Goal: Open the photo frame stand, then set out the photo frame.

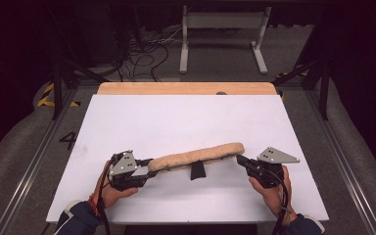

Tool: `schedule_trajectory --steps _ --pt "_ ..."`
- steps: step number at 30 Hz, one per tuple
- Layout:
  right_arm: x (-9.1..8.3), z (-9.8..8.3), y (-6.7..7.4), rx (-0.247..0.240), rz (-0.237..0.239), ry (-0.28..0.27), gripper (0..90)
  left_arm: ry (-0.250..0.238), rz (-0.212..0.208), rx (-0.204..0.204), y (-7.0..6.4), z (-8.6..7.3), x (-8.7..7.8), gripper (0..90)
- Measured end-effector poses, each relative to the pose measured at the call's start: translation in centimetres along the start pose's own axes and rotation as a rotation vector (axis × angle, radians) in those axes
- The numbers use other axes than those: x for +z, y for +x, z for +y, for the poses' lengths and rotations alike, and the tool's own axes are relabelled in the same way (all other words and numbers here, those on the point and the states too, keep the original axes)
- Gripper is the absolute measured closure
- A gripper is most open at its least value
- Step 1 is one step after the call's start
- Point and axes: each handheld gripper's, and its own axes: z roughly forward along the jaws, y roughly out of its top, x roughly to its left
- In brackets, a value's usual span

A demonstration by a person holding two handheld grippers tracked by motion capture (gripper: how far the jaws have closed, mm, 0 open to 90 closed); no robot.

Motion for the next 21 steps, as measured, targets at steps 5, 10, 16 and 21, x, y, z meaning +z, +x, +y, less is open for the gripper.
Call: schedule_trajectory --steps 5,10,16,21 --pt "0.1 0.0 0.0 0.003 -0.003 0.002 89.9 0.001 -0.003 0.004 0.0 0.0 0.0 59.6" --pt "0.3 0.0 -0.2 0.007 -0.014 0.007 90.0 0.002 -0.005 0.006 -0.1 0.0 0.0 59.9" --pt "0.7 0.1 -0.4 0.013 -0.021 0.011 90.0 0.002 -0.011 0.009 -0.2 0.0 -0.1 60.3" --pt "1.2 0.3 -0.5 0.020 -0.033 0.016 90.0 0.007 0.002 0.021 -0.5 0.0 -0.1 60.8"
